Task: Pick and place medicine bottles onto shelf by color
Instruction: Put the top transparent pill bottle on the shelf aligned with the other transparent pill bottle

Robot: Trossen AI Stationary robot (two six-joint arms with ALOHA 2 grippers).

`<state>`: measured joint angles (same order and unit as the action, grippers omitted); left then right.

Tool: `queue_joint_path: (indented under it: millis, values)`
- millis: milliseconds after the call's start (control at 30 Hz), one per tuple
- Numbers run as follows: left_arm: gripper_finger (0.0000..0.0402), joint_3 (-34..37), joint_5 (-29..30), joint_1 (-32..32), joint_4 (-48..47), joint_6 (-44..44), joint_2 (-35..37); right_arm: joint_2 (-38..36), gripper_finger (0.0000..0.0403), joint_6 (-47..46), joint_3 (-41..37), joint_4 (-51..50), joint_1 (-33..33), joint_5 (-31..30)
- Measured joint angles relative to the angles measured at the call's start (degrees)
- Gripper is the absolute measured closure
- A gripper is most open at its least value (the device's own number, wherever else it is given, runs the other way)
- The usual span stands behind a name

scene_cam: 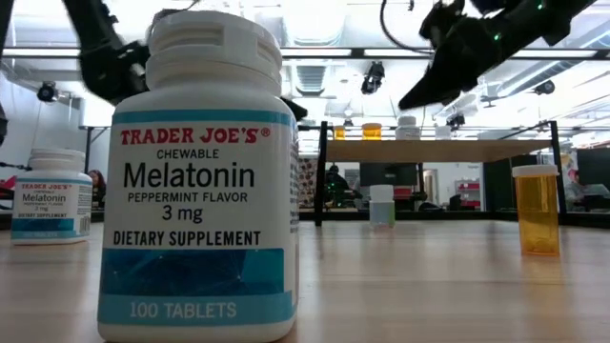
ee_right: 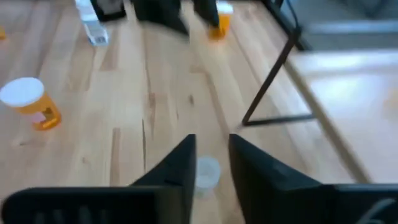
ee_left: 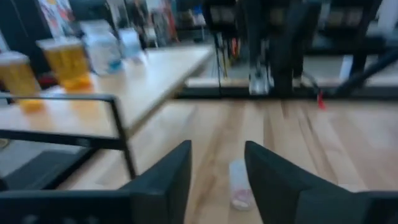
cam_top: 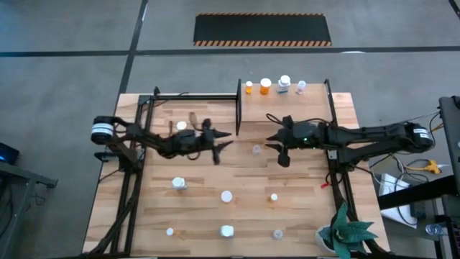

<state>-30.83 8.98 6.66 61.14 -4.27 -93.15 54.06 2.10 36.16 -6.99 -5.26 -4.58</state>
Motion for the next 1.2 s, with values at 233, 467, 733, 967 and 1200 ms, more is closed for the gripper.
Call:
queue_joint_path:
  millis: [233, 467, 733, 967, 1200]
  values:
    - [0.036, 9.47, -1.61, 2.77, 15.34, 1.37, 0.62, 7.44, 0.0184, -8.12, 0.11, 0.19, 0.0, -2.73]
    - [0.04, 10.49, -1.83, 4.48, 14.95, 0.89, 0.55, 16.59, 0.0076, -12.71, 3.5, 0.06, -0.02, -5.09]
    - [0.0398, 10.66, -1.8, 4.74, 14.36, 0.65, 0.51, 25.5, 0.0054, -14.7, 7.02, -0.1, -0.02, -6.14]
    - [0.0398, 10.71, -1.8, 4.74, 14.26, 0.61, 0.51, 29.73, 0.0095, -15.03, 8.57, -0.15, -0.02, -6.25]
    - [0.0398, 10.71, -1.78, 4.74, 14.25, 0.54, 0.51, 31.07, 0.0201, -15.05, 8.57, -0.04, -0.02, -6.6]
